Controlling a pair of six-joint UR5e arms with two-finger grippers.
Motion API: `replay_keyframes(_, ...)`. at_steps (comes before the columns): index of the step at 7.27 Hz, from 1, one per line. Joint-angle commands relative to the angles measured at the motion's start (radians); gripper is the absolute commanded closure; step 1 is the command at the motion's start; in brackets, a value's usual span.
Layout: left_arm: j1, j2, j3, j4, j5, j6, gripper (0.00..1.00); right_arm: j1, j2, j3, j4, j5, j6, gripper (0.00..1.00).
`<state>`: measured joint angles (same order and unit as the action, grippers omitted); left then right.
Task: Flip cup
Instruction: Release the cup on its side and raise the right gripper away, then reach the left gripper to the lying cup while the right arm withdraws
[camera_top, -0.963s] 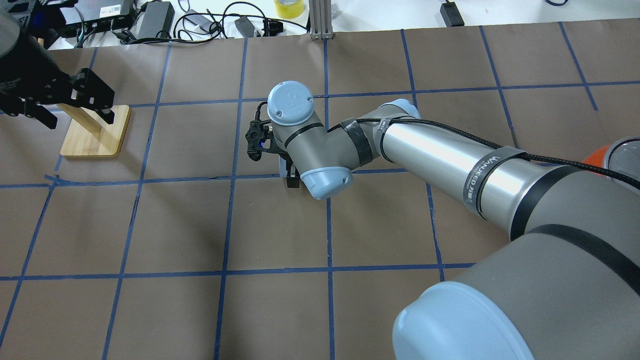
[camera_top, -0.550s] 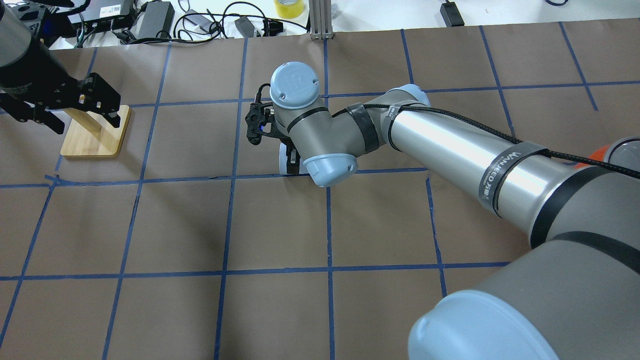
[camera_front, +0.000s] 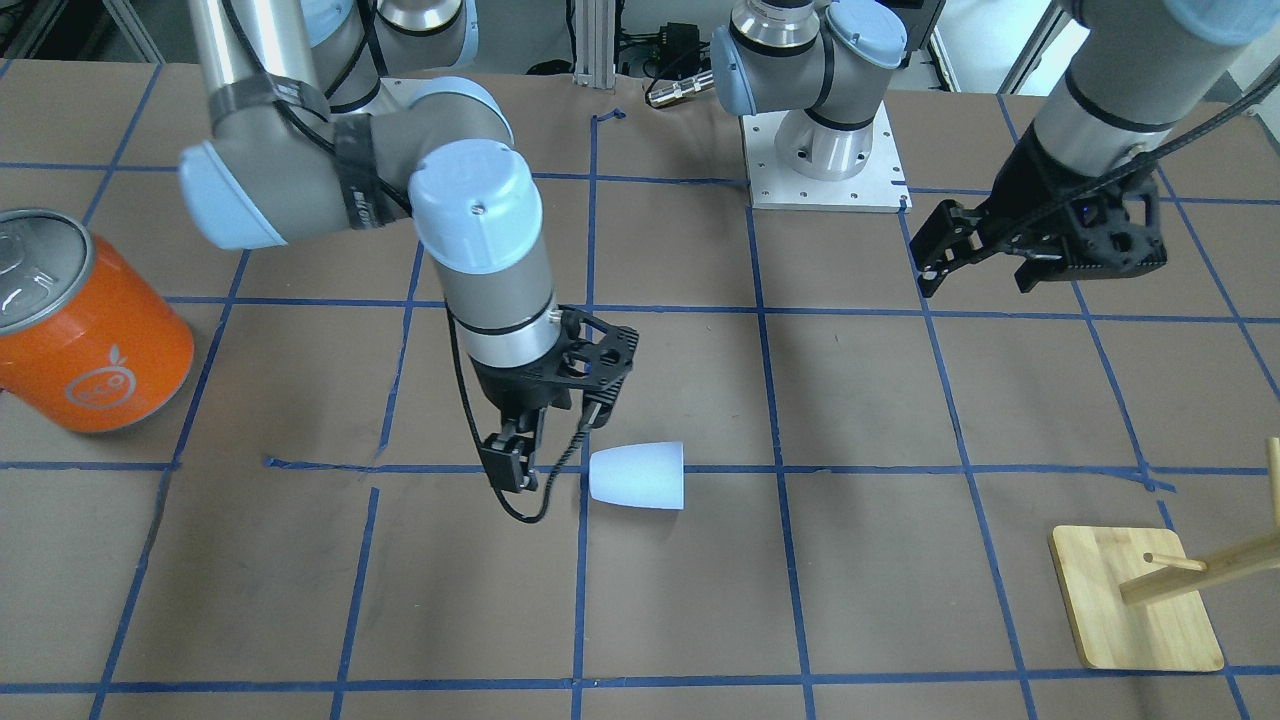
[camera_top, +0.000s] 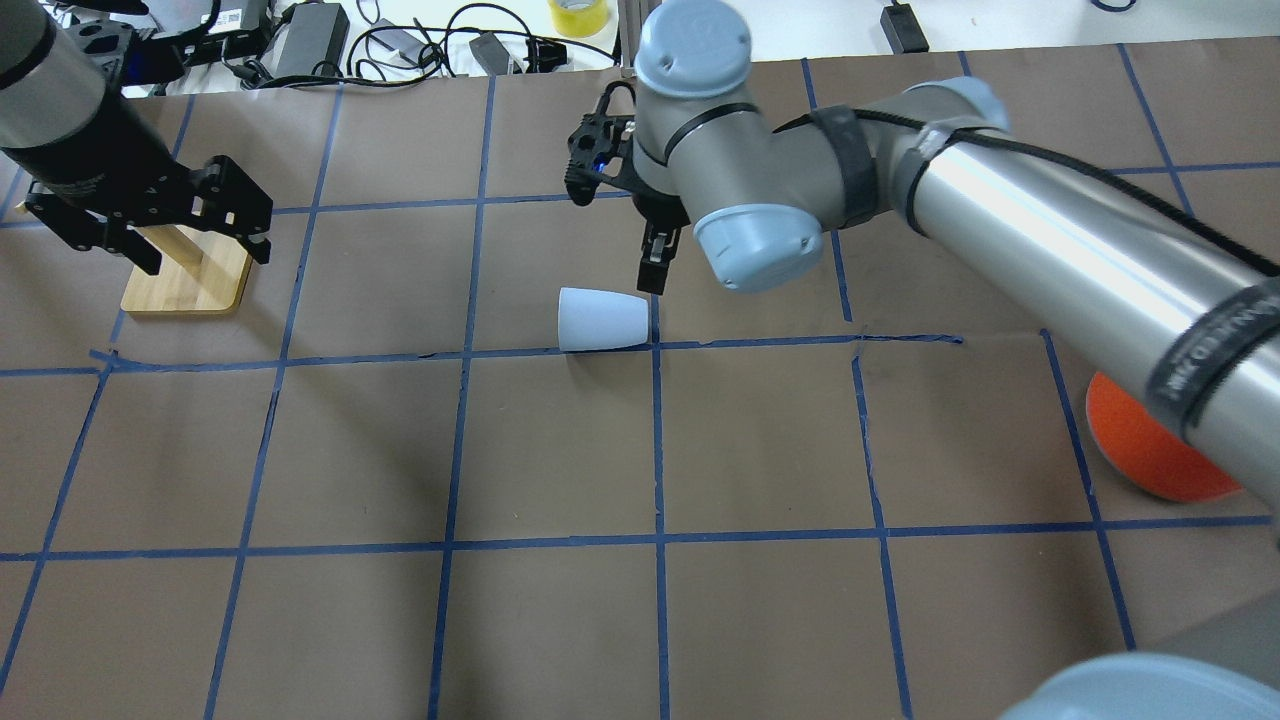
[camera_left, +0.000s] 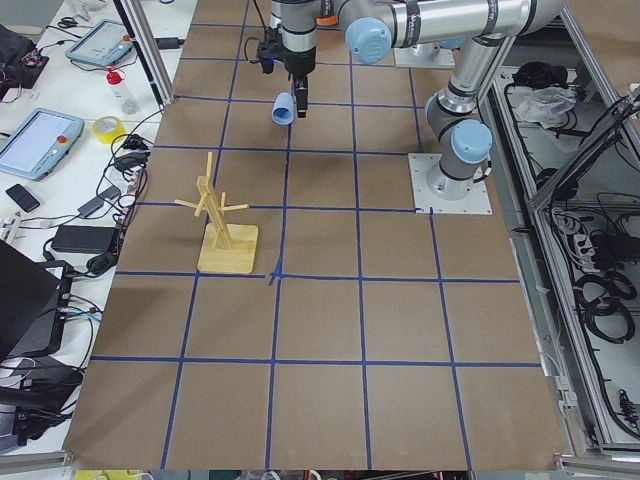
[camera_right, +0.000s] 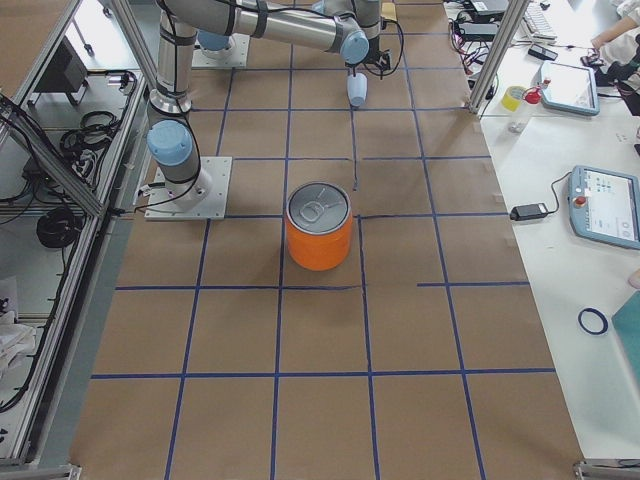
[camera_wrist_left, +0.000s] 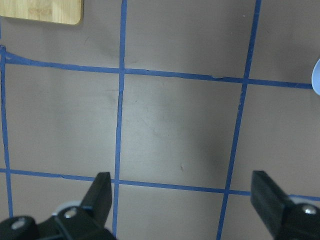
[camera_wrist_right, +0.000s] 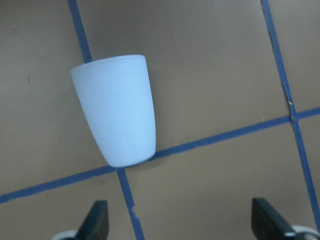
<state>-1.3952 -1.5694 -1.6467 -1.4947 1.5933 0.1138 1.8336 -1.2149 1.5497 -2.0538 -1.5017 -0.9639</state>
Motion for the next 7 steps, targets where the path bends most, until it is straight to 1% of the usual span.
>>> replay_keyframes(1, -0.097, -0.084, -0.082, 0.205, -0.155, -0.072, 0.00, -0.127, -0.119, 0.000, 0.188, 0.041, 0.081, 0.01)
replay_keyframes(2, -0.122, -0.131, -0.123, 0.305, -0.238, -0.127, 0.00, -0.181, -0.183, 0.001, 0.289, 0.040, 0.137, 0.00)
replay_keyframes(3, -0.140, -0.176, -0.148, 0.371, -0.281, -0.134, 0.00, -0.229, -0.240, 0.001, 0.372, 0.034, 0.219, 0.00)
replay_keyframes(4, -0.149, -0.226, -0.151, 0.426, -0.345, -0.137, 0.00, -0.267, -0.289, 0.001, 0.452, 0.028, 0.313, 0.00)
replay_keyframes(5, -0.162, -0.286, -0.153, 0.503, -0.355, -0.149, 0.00, -0.281, -0.335, 0.009, 0.475, 0.023, 0.373, 0.00)
replay_keyframes(6, -0.198, -0.349, -0.151, 0.557, -0.355, -0.189, 0.00, -0.287, -0.381, 0.013, 0.472, 0.002, 0.436, 0.00)
replay_keyframes(7, -0.226, -0.404, -0.151, 0.633, -0.389, -0.238, 0.00, -0.289, -0.386, 0.016, 0.465, 0.000, 0.602, 0.00)
